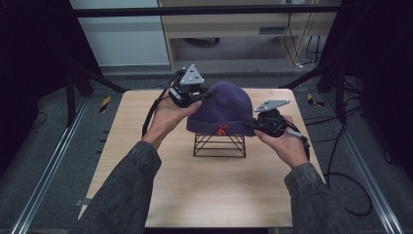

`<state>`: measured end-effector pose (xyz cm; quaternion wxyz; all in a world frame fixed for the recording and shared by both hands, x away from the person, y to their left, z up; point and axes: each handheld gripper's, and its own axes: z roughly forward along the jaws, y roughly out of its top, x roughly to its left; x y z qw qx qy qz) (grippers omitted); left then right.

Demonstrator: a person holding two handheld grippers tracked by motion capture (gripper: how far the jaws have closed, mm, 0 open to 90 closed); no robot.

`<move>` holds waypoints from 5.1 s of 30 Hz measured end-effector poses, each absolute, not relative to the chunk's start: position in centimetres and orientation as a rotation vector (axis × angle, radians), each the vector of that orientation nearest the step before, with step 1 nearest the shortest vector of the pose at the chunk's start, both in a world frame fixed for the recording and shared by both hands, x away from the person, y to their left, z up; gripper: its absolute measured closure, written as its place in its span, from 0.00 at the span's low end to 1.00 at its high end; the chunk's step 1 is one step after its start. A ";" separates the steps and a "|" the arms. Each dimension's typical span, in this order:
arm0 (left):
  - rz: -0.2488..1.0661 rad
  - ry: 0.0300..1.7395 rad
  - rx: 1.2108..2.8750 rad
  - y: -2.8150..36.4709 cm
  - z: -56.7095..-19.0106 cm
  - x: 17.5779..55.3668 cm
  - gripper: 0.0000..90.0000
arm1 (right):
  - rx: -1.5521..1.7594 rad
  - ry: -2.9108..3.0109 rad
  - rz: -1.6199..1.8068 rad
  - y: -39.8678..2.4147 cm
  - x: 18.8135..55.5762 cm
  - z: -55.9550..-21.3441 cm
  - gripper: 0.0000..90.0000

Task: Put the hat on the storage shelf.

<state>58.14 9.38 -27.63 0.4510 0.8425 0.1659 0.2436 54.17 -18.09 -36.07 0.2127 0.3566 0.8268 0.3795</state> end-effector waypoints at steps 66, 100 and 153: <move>0.502 0.471 2.104 11.0 -36.7 56.2 0.87 | 1.044 2.357 0.991 -17.7 53.3 -44.8 0.74; 0.529 0.565 2.042 11.2 -37.4 55.4 0.59 | 1.107 2.353 0.957 -19.1 52.6 -45.5 0.62; 0.457 0.846 2.157 24.1 -40.9 44.6 0.04 | 0.965 2.433 1.087 -11.6 44.9 -42.6 0.08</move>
